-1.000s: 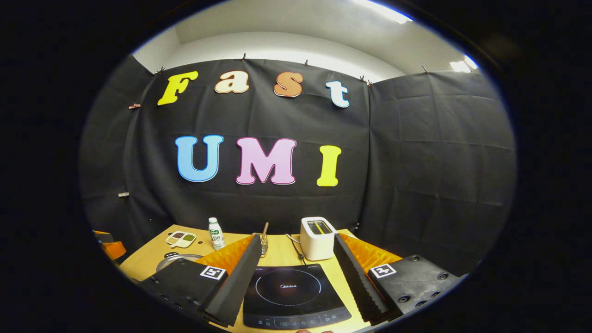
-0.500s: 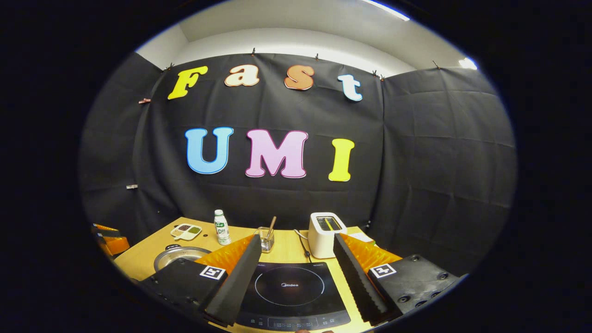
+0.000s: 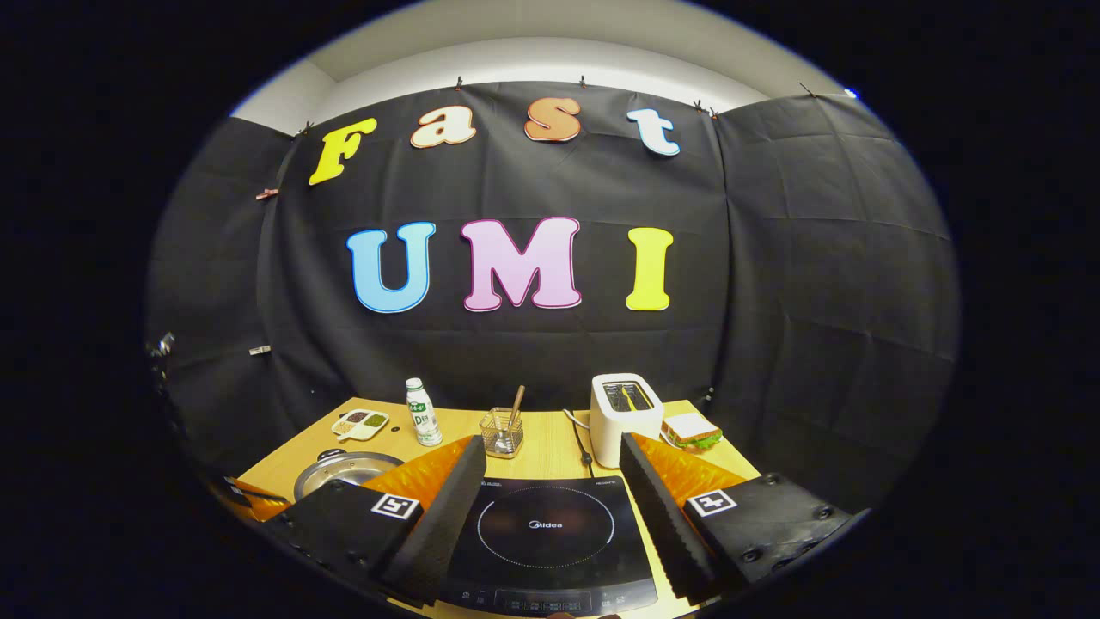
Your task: First push the handle of the pot to place it horizontally, then grasp the pot with both hands and set it on the induction cooktop.
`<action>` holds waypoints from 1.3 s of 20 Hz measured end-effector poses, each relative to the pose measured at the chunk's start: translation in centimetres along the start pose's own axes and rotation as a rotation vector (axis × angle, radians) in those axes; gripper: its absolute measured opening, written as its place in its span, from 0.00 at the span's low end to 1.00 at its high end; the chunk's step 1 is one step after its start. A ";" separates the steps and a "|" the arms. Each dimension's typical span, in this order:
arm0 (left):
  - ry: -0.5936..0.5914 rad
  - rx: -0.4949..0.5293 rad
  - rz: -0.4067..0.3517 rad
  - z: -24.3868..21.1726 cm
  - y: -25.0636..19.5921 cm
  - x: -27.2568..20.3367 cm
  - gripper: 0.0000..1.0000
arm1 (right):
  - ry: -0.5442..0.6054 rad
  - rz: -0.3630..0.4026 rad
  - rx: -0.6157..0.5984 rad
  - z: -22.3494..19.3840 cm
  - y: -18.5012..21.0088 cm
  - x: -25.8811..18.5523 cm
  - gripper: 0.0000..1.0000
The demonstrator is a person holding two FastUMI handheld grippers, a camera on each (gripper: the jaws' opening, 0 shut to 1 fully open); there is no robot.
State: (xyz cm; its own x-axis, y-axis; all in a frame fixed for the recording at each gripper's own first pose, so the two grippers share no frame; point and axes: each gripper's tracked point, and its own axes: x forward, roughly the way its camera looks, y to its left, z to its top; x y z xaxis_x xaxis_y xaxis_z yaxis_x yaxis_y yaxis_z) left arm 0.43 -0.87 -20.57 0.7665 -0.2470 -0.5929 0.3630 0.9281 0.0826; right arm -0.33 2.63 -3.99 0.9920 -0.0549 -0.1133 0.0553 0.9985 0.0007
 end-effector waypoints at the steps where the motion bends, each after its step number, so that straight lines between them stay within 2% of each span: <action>1: 0.036 0.003 -0.008 -0.9 -0.2 0.6 0.05 | -0.001 0.003 0.003 0.1 -0.1 0.2 0.97; 5: 0.187 0.010 -0.036 -4.4 -0.7 3.4 0.05 | 0.013 0.007 0.028 -0.6 -1.2 0.7 0.97; 10: 0.293 0.037 -0.040 -7.0 -1.6 6.5 0.05 | 0.044 -0.022 0.037 -1.7 -3.3 1.2 0.97; 13: 0.322 0.059 -0.054 -7.3 -2.3 8.1 0.05 | 0.046 -0.051 0.070 -1.4 -4.7 1.4 0.98; 20: 0.345 0.167 -0.092 -6.8 -4.3 11.2 0.05 | 0.064 -0.106 0.061 -2.3 -7.3 1.2 0.98; 26: 0.346 0.123 -0.100 -6.1 -5.2 12.7 0.05 | 0.062 -0.154 0.048 -2.3 -9.0 1.3 0.98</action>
State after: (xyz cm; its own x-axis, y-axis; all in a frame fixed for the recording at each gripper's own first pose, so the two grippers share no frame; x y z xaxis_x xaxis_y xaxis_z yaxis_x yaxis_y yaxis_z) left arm 5.07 -7.11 -33.43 0.5068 -0.2067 -0.8369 0.5040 0.8587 0.0931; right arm 0.21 -6.39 -6.41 0.9627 -0.2052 -0.1764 0.2129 0.9767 0.0257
